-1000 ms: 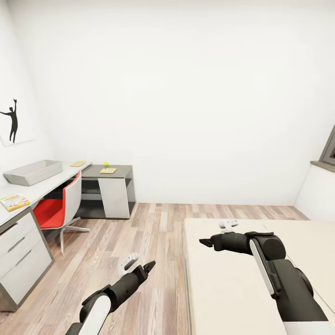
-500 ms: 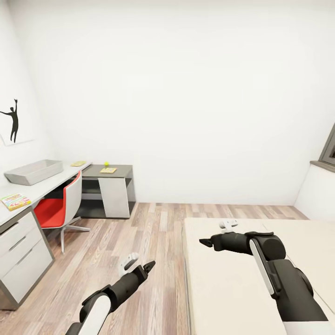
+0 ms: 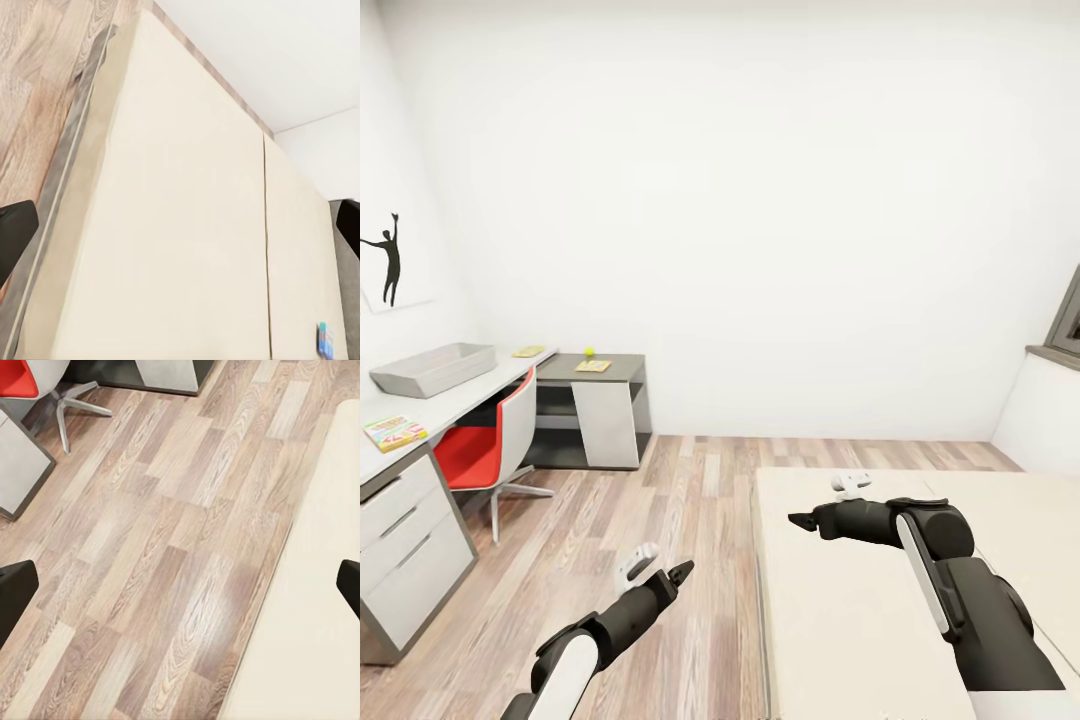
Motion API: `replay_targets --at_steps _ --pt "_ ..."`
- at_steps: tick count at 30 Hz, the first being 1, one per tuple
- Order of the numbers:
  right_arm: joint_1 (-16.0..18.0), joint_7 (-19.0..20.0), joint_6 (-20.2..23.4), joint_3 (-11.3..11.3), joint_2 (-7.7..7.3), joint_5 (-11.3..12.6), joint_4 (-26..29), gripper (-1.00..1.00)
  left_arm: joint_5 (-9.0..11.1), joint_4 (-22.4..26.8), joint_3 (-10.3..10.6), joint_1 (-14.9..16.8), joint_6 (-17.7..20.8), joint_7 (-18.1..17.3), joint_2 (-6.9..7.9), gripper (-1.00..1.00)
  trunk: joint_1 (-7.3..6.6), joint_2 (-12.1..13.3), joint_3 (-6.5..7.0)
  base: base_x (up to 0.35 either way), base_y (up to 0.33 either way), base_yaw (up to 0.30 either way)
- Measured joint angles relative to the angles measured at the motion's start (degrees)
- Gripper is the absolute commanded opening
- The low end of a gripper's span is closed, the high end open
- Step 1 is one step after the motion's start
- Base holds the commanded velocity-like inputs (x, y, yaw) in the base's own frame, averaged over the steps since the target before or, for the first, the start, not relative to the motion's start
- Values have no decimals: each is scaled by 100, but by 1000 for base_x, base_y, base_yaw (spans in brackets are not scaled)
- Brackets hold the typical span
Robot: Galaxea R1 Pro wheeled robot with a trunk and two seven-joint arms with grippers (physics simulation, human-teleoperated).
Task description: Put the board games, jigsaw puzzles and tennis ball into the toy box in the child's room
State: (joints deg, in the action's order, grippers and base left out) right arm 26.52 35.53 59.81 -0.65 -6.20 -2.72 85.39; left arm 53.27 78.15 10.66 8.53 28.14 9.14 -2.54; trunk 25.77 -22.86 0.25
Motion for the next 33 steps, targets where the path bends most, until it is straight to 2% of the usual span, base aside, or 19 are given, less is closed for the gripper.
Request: replay_targets --at_steps 12,33 --pt "0 2 0 0 -3 2 0 100 0 0 -3 -1 0 1 0 100 -2 -1 0 -97 0 0" --pt "0 2 0 6 -8 -2 0 100 1 0 -4 -1 2 1 0 100 -1 -1 0 -13 0 0"
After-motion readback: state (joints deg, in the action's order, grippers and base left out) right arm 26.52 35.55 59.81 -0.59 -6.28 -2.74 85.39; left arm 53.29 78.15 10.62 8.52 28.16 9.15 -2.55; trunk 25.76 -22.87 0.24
